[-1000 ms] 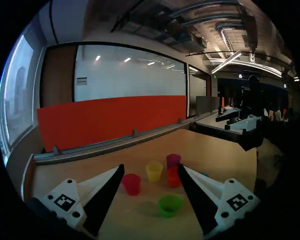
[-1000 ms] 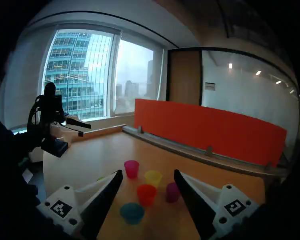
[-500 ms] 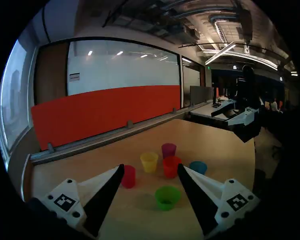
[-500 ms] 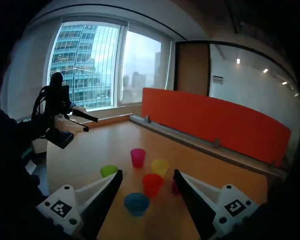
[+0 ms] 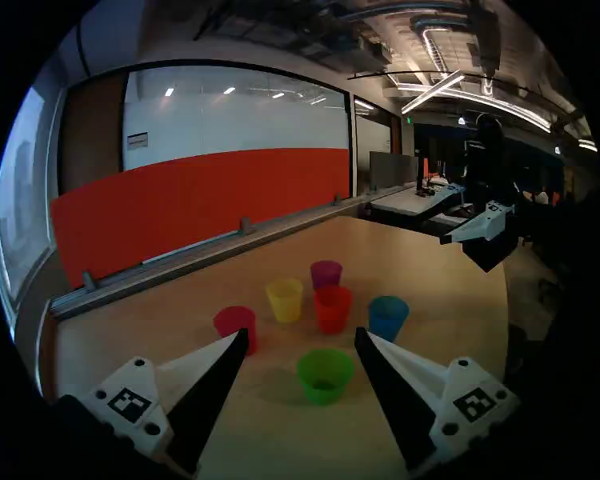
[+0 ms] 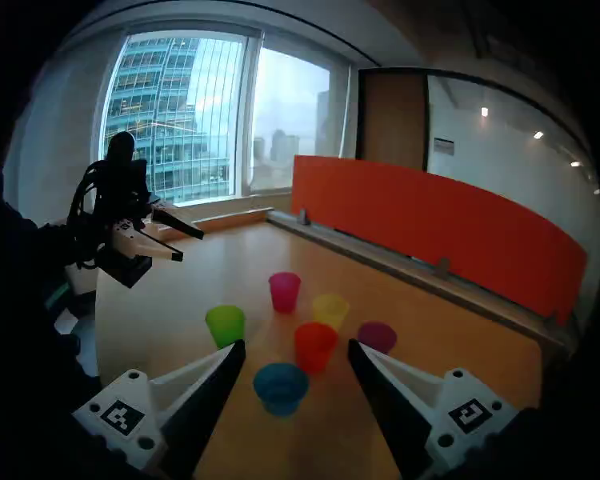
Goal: Pour water
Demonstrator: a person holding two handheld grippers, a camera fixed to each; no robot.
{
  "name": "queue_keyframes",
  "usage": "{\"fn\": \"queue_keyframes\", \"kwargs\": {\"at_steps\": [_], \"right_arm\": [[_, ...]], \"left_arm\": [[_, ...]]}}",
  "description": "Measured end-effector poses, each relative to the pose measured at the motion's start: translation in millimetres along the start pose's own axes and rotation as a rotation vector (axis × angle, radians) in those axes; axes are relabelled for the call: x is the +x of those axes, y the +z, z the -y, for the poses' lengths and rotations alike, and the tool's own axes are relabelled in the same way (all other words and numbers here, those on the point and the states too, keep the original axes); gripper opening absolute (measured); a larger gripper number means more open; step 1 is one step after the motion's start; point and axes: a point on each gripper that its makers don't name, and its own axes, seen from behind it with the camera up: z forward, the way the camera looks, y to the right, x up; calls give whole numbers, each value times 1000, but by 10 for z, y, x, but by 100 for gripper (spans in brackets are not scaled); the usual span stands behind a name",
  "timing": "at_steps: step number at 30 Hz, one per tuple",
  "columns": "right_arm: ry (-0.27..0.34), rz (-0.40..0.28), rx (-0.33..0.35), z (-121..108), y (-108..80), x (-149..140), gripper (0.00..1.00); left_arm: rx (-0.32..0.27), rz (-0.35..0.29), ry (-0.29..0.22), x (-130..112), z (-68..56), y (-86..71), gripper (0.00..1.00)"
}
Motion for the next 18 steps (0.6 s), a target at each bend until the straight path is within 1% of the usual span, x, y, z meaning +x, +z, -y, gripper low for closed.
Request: {"fn": "queue_keyframes", "kwargs": {"at_steps": [5,18], "right_arm": [[9,29,3,-3,45,-178,99],[16,103,26,84,214,-611,99]], "left_arm": [[-12,23,14,-132,-58,60,98],[-49,101,27,-541,-217,160,98]]}}
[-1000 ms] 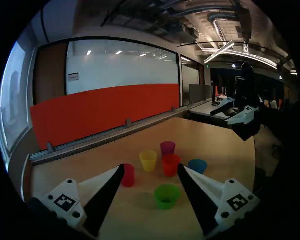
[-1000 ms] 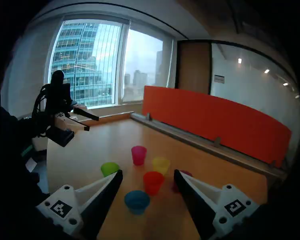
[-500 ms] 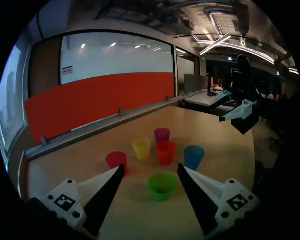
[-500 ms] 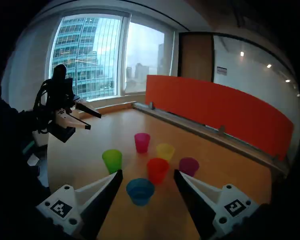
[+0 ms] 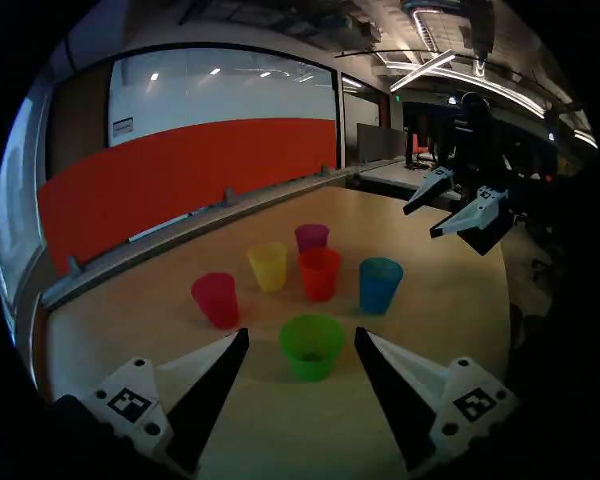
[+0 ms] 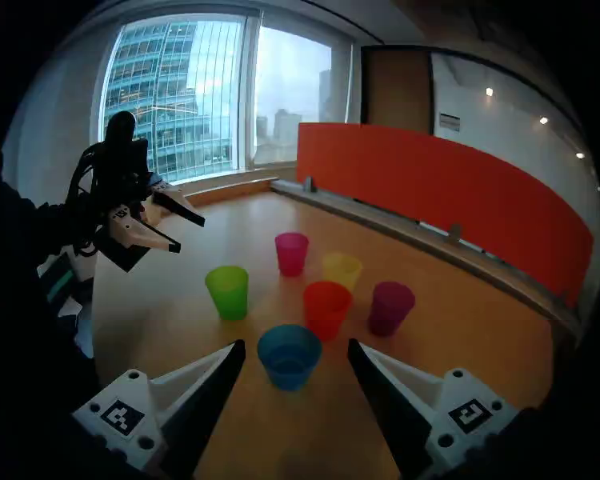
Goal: Pour water
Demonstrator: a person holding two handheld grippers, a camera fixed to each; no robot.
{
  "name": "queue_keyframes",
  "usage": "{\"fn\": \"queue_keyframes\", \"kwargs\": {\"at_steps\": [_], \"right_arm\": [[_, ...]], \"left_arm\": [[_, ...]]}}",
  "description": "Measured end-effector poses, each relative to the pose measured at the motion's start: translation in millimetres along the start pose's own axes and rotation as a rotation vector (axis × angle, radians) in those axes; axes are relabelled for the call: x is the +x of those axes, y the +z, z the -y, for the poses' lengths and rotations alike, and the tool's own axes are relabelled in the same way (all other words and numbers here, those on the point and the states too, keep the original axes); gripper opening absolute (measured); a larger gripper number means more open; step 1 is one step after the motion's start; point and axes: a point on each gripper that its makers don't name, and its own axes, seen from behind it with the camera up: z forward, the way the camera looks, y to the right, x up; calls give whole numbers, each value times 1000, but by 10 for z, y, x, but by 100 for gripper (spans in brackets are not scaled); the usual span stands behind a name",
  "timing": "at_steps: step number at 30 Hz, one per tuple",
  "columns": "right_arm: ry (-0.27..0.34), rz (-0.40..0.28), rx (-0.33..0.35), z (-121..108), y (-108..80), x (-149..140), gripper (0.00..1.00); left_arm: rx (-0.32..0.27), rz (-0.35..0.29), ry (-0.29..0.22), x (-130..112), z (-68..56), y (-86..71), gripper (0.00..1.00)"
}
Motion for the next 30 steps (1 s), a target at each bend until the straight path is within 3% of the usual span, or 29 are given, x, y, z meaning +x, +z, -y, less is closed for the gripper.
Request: {"fn": "queue_keyframes", "kwargs": {"at_steps": [13,18,30], "right_arm": [[8,56,8,37,191,-325,99],[10,69,9,34,256,-402,99],[1,111,18,46,435,-609,99]], "left_arm": [[-30,78,10,-369,-82,144,99],[-30,100,33,-463,-77,204,98],[-64,154,27,-619,-92,355,99]]}}
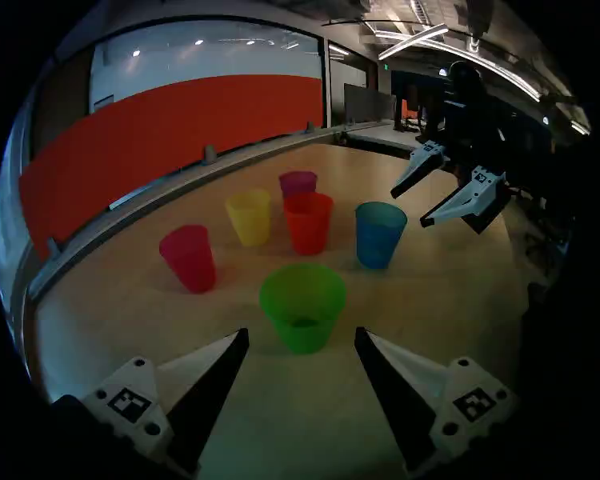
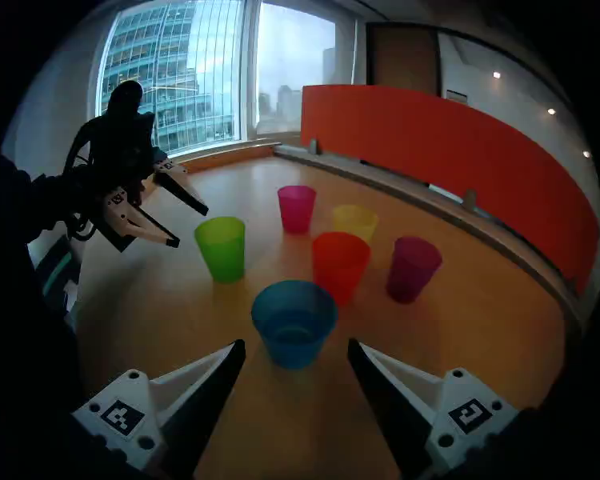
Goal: Pour water
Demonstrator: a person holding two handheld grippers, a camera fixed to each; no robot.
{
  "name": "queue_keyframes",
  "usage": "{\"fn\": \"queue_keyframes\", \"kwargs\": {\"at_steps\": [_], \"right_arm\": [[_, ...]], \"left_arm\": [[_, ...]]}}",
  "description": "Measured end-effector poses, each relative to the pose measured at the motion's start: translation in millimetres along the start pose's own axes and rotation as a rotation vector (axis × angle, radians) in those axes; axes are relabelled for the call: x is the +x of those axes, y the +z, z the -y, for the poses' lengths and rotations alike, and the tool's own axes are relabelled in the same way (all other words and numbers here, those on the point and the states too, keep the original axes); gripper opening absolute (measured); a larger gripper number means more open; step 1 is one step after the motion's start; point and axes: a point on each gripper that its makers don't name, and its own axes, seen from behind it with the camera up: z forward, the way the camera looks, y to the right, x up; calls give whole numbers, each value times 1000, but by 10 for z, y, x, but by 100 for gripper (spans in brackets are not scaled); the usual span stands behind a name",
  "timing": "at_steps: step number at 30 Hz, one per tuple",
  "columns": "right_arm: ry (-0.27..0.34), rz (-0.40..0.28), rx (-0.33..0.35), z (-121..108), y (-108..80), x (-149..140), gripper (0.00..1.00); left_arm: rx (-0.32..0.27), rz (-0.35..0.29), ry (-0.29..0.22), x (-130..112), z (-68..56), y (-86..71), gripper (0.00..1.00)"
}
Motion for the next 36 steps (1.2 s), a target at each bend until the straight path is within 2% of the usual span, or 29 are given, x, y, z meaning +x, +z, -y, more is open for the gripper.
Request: {"fn": "queue_keyframes", "kwargs": {"at_steps": [17,23,30,36], "right_arm": [[6,21,17,-20,272,-62,99],[-4,25,20,-17,355,-65,99],[-8,22,28,-4,457,-3,99],[-10,17,34,7,525,46,99]], "left_arm": [[-43,35,11,-9,-56,233,99],[-36,36,6,14,-17,326,98],[-59,34,1,42,-62,398,99],[-49,32,2,69,-31,481,99]]}}
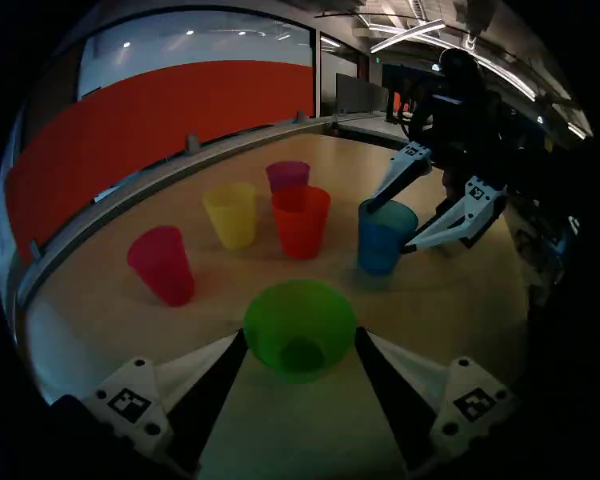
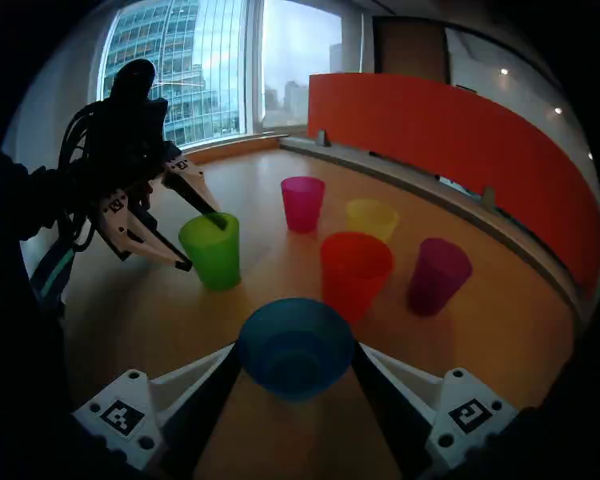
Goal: Pour water
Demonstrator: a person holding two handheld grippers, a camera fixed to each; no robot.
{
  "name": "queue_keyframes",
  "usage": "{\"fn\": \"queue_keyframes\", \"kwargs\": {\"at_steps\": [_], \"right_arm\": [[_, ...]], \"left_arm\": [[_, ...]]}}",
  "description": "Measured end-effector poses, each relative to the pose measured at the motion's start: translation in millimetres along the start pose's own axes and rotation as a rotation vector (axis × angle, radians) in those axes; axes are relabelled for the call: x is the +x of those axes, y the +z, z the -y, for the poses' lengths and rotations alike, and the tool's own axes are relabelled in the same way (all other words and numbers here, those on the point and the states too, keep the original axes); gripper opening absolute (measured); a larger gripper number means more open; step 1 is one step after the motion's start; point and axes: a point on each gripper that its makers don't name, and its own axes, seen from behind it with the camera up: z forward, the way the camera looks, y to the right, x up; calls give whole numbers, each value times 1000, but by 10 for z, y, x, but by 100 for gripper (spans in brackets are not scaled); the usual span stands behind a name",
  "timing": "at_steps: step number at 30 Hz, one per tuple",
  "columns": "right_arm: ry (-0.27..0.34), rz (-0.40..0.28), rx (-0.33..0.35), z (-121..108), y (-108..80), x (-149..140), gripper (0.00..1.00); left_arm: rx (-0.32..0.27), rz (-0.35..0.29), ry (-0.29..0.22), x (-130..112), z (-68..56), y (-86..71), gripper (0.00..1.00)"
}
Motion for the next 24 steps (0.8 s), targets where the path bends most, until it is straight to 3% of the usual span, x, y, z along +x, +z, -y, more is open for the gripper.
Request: {"fn": "queue_keyframes", "kwargs": {"at_steps": [15,24], "right_arm": [[-2,-7,4,-4,29,33,99],[-9,-5,3,-16,19,26,99]], "left_arm": [[-11,11,5,30,-19,85,99],[-14,16,-4,29,-25,112,88]]}}
